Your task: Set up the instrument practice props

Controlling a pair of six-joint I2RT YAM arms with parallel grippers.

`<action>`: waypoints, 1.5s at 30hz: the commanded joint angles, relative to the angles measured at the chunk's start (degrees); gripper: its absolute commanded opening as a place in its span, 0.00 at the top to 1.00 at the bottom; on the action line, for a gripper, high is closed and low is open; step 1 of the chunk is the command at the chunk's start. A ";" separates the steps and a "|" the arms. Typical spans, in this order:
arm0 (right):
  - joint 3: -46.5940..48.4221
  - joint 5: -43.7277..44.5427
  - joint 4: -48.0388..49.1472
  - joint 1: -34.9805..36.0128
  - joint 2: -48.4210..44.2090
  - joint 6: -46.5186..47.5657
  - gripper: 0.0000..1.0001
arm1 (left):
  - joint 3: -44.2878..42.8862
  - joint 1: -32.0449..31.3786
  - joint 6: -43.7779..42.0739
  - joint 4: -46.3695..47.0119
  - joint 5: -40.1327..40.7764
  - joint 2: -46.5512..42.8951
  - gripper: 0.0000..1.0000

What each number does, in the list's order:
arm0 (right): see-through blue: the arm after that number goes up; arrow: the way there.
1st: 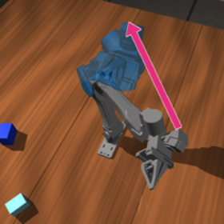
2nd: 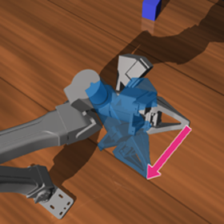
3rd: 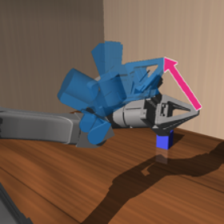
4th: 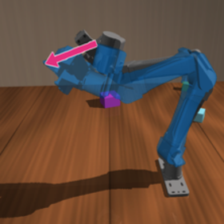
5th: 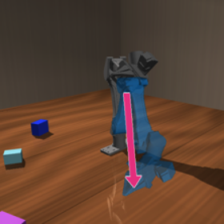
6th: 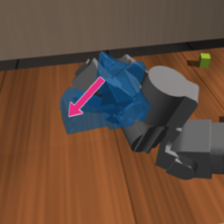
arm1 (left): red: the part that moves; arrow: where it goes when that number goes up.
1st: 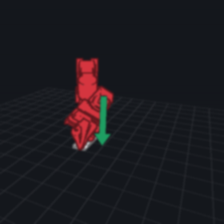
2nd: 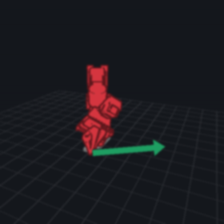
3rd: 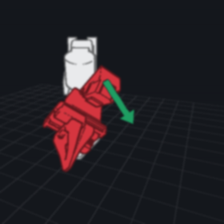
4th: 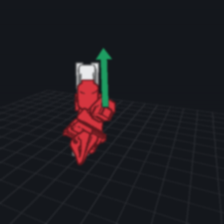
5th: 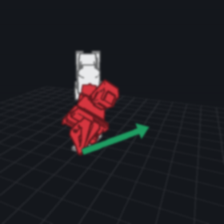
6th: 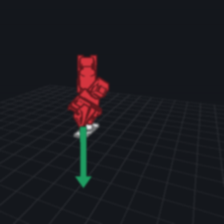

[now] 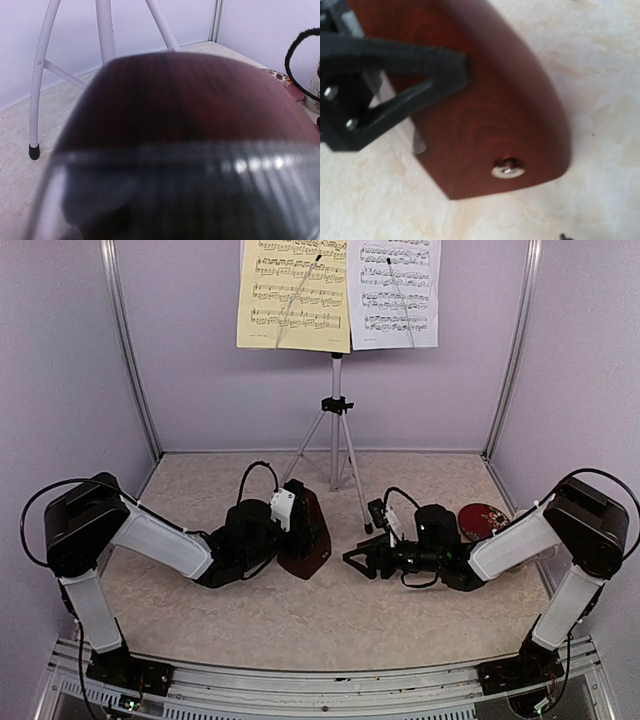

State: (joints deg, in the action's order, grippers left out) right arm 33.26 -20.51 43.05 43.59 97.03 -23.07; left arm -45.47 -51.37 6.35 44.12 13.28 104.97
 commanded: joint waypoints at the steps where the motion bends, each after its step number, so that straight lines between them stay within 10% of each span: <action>1: -0.86 2.06 6.05 -0.27 0.73 -1.07 0.36 | -0.58 -3.10 -6.40 -2.60 4.05 -7.86 0.63; 9: -1.36 2.95 12.36 1.48 -0.54 2.31 0.37 | -5.88 -9.18 -24.35 -11.85 16.21 -16.53 0.76; 20: -4.56 18.59 22.40 9.86 -2.57 17.86 0.42 | -21.22 -11.84 -17.58 -33.76 28.75 -16.76 0.77; 35: 0.82 26.61 47.84 16.66 12.80 35.13 0.54 | -28.32 -16.33 -15.71 -42.19 36.65 -15.91 0.78; 45: 7.16 32.77 47.29 19.22 16.19 41.43 0.55 | -27.27 -16.37 -13.02 -42.20 34.46 -17.11 0.78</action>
State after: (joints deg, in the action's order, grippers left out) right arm 38.57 8.23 87.13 62.02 111.90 14.81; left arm -70.89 -67.33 -7.75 -1.72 47.16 90.37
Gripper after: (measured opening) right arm 0.450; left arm 0.722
